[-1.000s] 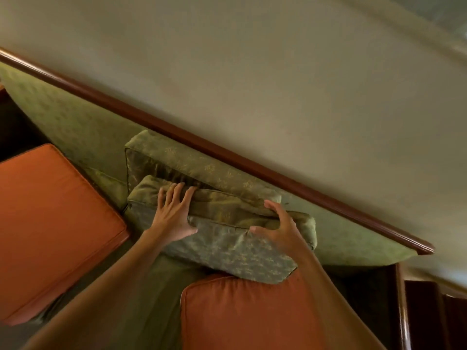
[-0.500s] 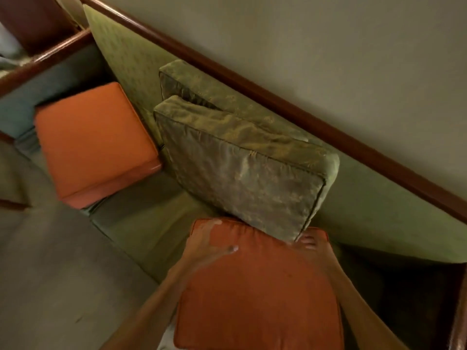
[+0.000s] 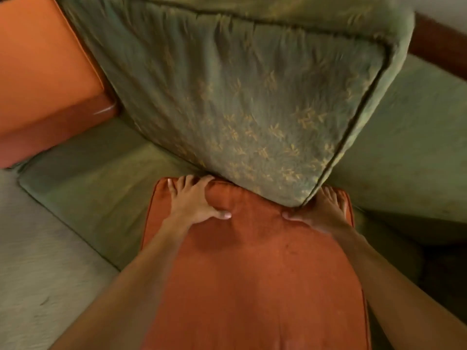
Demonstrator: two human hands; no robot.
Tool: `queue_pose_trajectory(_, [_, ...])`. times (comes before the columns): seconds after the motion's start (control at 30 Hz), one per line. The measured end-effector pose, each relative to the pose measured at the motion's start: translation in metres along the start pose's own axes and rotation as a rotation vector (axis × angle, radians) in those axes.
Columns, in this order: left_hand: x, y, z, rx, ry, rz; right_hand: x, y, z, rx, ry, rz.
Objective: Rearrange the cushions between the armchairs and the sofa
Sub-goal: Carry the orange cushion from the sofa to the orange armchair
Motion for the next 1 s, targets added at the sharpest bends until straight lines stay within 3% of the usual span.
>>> queue_pose_trajectory(0.17, [-0.007,0.001,-0.001,0.038,0.048,-0.007,-0.003,-0.006,0.003,-0.019,0.062,0.047])
queue_pose_trajectory(0.27, [-0.024,0.000,0.004,0.042,0.041,-0.019,-0.020,-0.004,0.009,-0.006,0.016,0.077])
queue_pose_trajectory(0.6, [-0.100,-0.034,0.029,0.135,-0.134,-0.033,-0.101,0.014,0.042,-0.076,-0.075,0.034])
queue_pose_trajectory(0.67, [-0.097,-0.036,0.023,0.101,-0.090,-0.011,-0.096,0.020,0.037,0.012,-0.011,0.062])
queue_pose_trajectory(0.8, [-0.099,-0.026,0.011,0.101,0.168,0.094,-0.097,0.019,0.032,0.016,0.095,0.043])
queue_pose_trajectory(1.0, [-0.121,0.024,-0.035,-0.045,0.272,0.224,-0.143,0.027,-0.018,0.070,0.216,0.154])
Point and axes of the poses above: each hand's wrist, its own x-axis towards the middle knuckle, its own z-axis out of the palm, y = z × x, the point moved 1 cm from there along x, towards the middle knuckle, and after that the axes turned 15 degrees about -x, right-handed, at the moved point
